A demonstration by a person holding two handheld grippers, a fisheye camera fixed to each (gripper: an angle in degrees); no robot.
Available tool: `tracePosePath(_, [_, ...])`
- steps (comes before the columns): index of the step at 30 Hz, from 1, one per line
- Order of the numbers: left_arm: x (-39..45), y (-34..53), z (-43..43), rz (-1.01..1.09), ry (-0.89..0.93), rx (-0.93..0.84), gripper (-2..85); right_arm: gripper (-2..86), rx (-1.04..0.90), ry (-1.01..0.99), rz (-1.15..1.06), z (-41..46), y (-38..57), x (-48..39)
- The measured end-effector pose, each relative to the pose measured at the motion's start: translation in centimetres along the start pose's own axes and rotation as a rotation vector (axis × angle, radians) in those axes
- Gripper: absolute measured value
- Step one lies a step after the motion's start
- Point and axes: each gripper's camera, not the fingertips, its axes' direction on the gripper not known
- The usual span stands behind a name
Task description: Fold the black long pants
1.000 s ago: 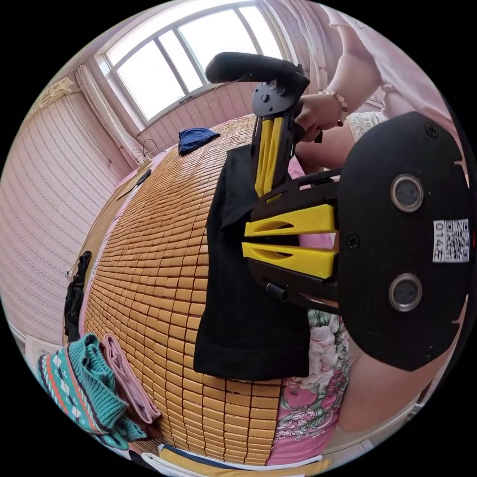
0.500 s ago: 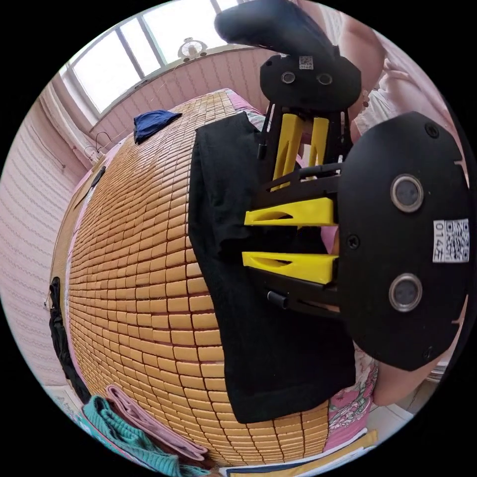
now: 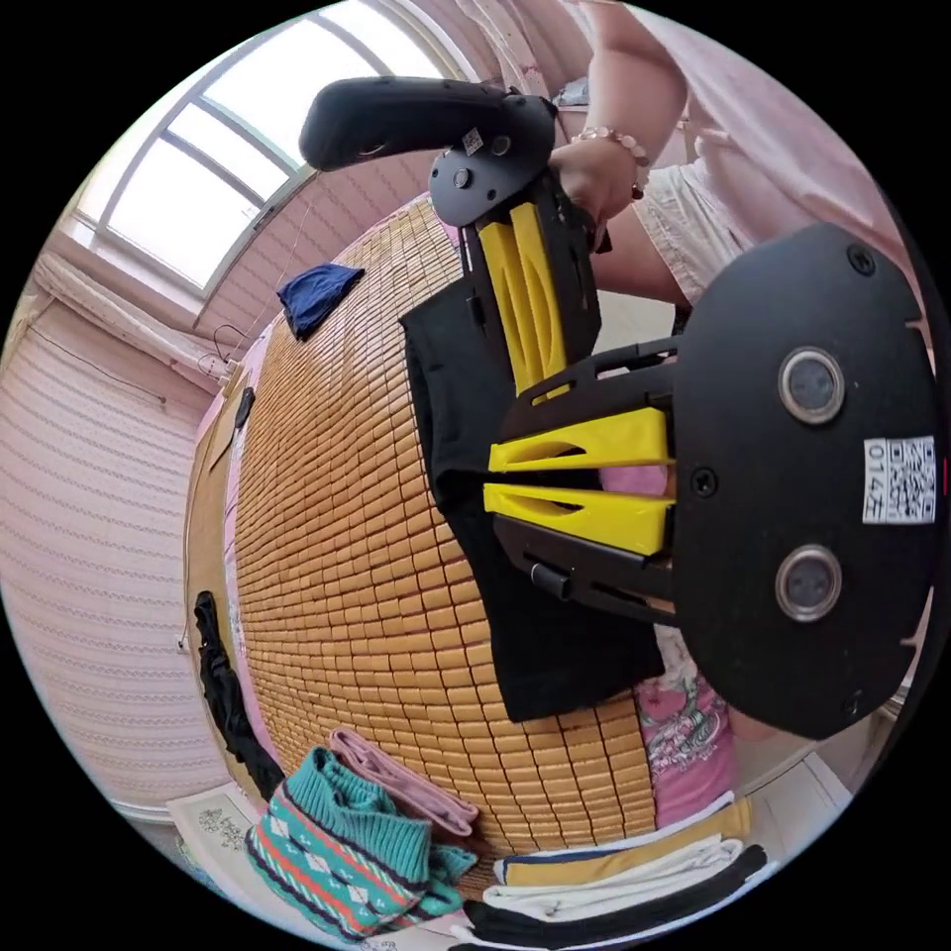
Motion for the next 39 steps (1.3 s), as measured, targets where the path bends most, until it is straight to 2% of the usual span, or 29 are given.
tracePosePath(3, [-5.9,2.2,-1.3,-0.112,-0.119,-0.041,3.4,1.6,-0.001,-0.091,-0.055,3.0,-5.1,-1.5])
tracePosePath(5, [-9.7,4.0,-0.7,-0.224,-0.225,-0.100,4.6,1.9,-0.093,-0.073,-0.022,8.1,-7.5,-0.9])
tracePosePath(8, [-11.9,7.1,-1.4,-0.312,-0.194,-0.100,5.2,2.5,-0.161,-0.073,0.030,10.0,-6.0,0.8])
tracePosePath(12, [-9.0,10.3,-1.2,-0.216,-0.143,-0.067,5.2,2.2,-0.151,0.000,0.043,6.8,0.0,4.0])
tracePosePath(17, [-3.4,11.8,2.2,-0.063,0.004,-0.065,5.0,1.0,-0.200,0.195,0.296,1.7,9.5,12.2])
tracePosePath(20, [1.7,12.0,5.5,0.084,0.064,-0.086,3.8,0.2,-0.208,0.227,0.396,0.5,11.4,15.3])
tracePosePath(23, [6.9,11.9,9.8,0.221,0.161,-0.191,0.0,-0.1,-0.191,0.195,0.340,0.7,8.5,15.7])
tracePosePath(27, [11.0,11.4,12.7,0.327,0.015,-0.137,-0.9,-0.2,-0.249,0.297,0.213,3.1,1.6,15.2])
tracePosePath(32, [10.3,10.8,14.0,0.260,-0.023,-0.024,-1.0,-0.4,-0.388,0.395,0.080,6.9,-7.2,16.8])
tracePosePath(34, [9.6,11.3,15.7,0.236,-0.034,-0.067,-1.0,-0.4,-0.496,0.421,0.084,9.3,-8.0,18.5])
tracePosePath(35, [9.3,11.9,17.6,0.244,-0.016,-0.149,-1.0,-0.4,-0.547,0.404,0.093,10.5,-8.0,19.5])
tracePosePath(36, [9.0,13.0,18.3,0.264,0.007,-0.116,-1.0,-0.4,-0.514,0.396,0.099,9.9,-8.2,19.7])
tracePosePath(39, [8.8,14.6,18.8,0.330,0.018,-0.074,-0.9,-0.5,-0.592,0.299,0.160,8.7,-9.8,22.0])
